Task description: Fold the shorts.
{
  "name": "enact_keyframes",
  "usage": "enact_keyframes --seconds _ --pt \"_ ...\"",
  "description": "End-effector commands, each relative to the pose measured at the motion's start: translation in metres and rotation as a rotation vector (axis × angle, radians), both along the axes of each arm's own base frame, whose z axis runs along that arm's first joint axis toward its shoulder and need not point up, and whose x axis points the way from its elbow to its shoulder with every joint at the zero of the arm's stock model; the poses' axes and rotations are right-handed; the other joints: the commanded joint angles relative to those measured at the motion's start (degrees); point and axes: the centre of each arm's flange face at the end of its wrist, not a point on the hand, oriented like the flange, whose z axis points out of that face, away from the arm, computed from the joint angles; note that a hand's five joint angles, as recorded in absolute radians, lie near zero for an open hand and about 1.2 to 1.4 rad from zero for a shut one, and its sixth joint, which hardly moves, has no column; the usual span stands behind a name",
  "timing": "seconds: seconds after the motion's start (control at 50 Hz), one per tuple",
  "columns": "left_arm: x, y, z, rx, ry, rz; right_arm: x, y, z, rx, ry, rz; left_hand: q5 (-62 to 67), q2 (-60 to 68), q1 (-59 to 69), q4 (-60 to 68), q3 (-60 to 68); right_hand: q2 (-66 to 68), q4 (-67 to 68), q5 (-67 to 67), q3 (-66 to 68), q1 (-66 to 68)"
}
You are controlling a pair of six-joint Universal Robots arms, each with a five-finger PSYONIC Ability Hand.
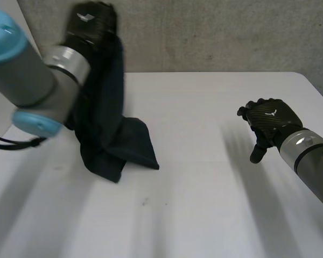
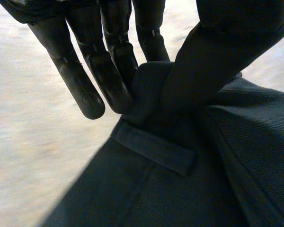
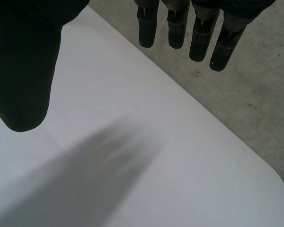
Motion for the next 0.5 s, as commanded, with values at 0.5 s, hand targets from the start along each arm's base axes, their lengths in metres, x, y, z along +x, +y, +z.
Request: enact_keyframes --seconds 0.5 --pt "-0.027 0.131 -0.028 0.147 -0.127 -0.26 -0.017 -0.016 0.066 -0.178 -0.106 -0.047 -53.8 -57.2 -52.1 -57.5 -57.1 -3.1 -3.4 -3.9 -1.8 -1.7"
